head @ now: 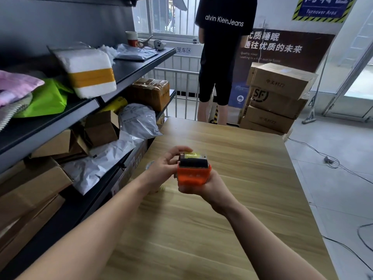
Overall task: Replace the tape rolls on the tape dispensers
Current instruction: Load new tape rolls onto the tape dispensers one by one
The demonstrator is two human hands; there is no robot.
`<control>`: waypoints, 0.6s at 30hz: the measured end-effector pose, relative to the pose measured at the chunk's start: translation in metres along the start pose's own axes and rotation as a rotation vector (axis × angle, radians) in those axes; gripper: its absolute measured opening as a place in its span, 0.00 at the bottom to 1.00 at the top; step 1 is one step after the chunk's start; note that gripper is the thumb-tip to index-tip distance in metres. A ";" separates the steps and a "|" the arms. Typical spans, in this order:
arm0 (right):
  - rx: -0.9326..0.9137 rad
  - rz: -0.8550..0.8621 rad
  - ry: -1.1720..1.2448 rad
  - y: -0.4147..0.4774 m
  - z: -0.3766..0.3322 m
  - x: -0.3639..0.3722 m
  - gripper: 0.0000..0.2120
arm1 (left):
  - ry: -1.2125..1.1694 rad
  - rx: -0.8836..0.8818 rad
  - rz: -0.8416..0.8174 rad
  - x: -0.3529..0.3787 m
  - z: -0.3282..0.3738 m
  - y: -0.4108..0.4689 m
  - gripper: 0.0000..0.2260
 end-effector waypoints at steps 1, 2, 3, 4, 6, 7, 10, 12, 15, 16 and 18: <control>0.002 0.005 -0.014 -0.001 0.001 0.000 0.23 | 0.015 0.002 -0.031 0.001 0.002 0.000 0.20; 0.001 0.010 -0.023 -0.002 0.002 0.000 0.23 | 0.039 0.000 -0.054 0.001 0.004 0.000 0.20; -0.002 0.017 -0.027 -0.002 0.003 0.001 0.24 | 0.066 0.000 -0.066 0.001 0.007 0.000 0.21; -0.007 0.027 -0.027 -0.002 0.005 0.001 0.25 | 0.102 0.005 -0.064 0.000 0.008 0.001 0.22; -0.021 0.054 -0.027 -0.002 0.005 0.000 0.25 | 0.185 0.036 -0.055 -0.001 0.011 0.003 0.23; -0.031 0.063 -0.034 -0.002 0.005 0.000 0.25 | 0.204 0.049 -0.053 -0.001 0.012 0.003 0.23; -0.055 0.074 -0.081 -0.003 0.003 0.000 0.26 | 0.175 0.059 -0.035 -0.001 0.011 0.004 0.20; -0.062 0.083 -0.100 -0.004 0.003 -0.001 0.25 | 0.196 0.040 -0.047 -0.001 0.009 0.006 0.18; -0.082 0.053 -0.138 -0.007 0.002 0.001 0.22 | 0.111 -0.075 -0.091 -0.001 0.004 0.008 0.15; -0.089 0.047 -0.156 -0.008 0.002 0.002 0.22 | 0.053 -0.121 -0.096 -0.001 0.002 0.008 0.15; -0.099 0.043 -0.187 -0.010 0.001 0.003 0.22 | 0.011 -0.179 -0.108 -0.002 -0.001 0.010 0.15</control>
Point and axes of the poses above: each hand's wrist, its own y-axis towards the middle knuckle, its own x-axis out of the palm, z = x × y, the point moved 5 cm from there along y, towards the middle knuckle, and after that the axes turned 1 degree about -x, right-handed, at the moved point
